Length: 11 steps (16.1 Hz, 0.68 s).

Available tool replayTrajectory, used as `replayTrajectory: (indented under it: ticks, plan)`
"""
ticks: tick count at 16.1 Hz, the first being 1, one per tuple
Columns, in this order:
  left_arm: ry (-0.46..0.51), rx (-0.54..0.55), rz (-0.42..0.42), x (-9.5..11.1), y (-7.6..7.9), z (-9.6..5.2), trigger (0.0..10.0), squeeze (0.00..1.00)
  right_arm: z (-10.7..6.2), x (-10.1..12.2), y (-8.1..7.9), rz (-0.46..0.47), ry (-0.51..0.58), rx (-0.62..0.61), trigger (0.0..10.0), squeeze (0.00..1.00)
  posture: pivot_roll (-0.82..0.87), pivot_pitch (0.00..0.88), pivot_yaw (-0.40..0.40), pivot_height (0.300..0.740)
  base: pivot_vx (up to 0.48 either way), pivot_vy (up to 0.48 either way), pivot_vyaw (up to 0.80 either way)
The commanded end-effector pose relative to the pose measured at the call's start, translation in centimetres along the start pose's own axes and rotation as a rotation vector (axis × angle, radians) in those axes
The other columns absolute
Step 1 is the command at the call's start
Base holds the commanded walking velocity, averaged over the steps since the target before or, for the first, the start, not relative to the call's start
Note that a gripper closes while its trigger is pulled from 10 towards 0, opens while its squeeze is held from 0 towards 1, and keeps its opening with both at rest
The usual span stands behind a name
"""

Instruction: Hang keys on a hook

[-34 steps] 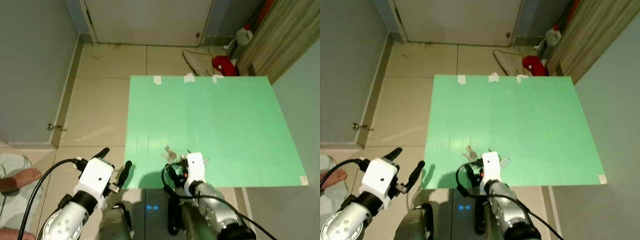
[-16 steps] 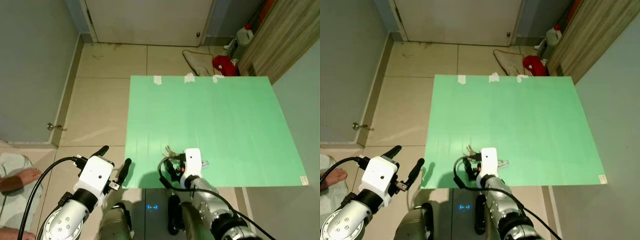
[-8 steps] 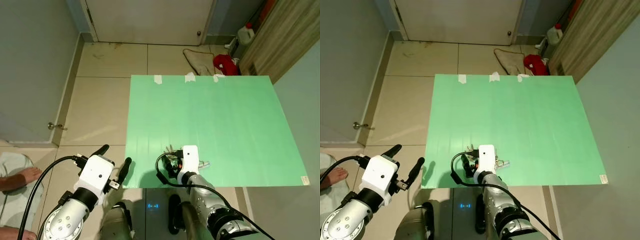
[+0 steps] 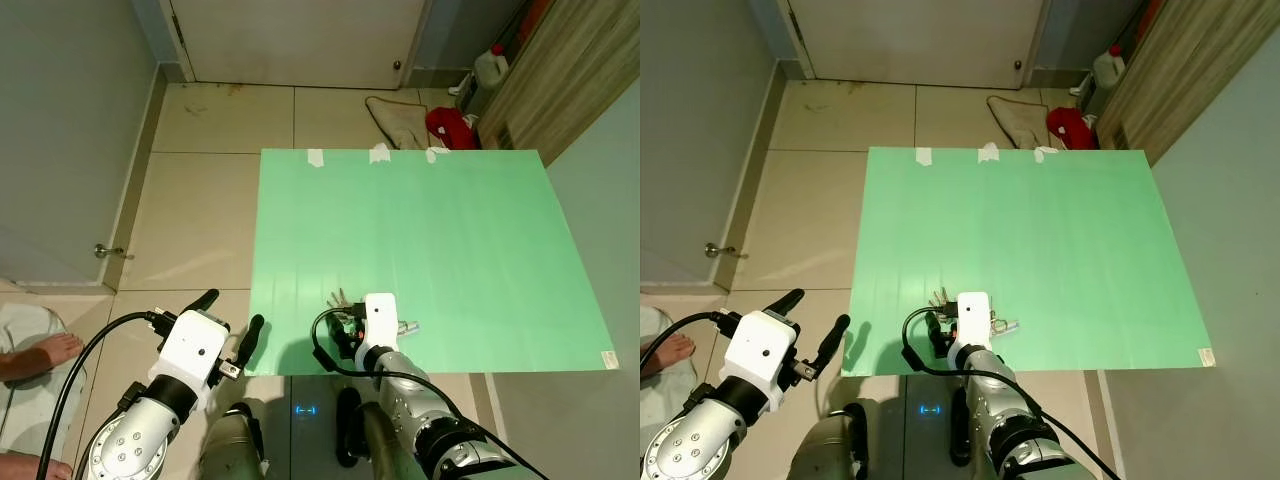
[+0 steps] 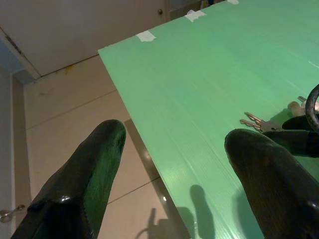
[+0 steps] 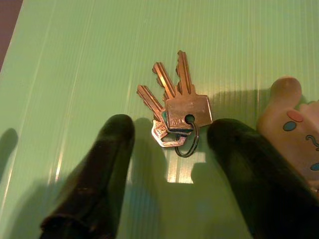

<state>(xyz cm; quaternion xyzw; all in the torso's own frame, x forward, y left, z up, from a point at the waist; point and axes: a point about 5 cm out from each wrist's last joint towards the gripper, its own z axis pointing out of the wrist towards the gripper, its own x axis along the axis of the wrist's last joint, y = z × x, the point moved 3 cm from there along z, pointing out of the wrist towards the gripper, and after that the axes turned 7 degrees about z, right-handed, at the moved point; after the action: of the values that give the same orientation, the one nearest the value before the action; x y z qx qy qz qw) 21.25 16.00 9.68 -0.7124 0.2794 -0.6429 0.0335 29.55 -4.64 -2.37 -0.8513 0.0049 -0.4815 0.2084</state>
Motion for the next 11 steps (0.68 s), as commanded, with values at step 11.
replayTrajectory:
  ticks: [11]
  plan:
    - [-0.031, -0.001, -0.007, -0.73, 0.33, 0.15, 10.0, 0.0, -0.05, -0.45, -0.37, 0.067, -0.004, 0.013, 0.0, 0.0, 0.19, 0.326, -0.055, 0.74, 0.0, 0.0, 0.0]
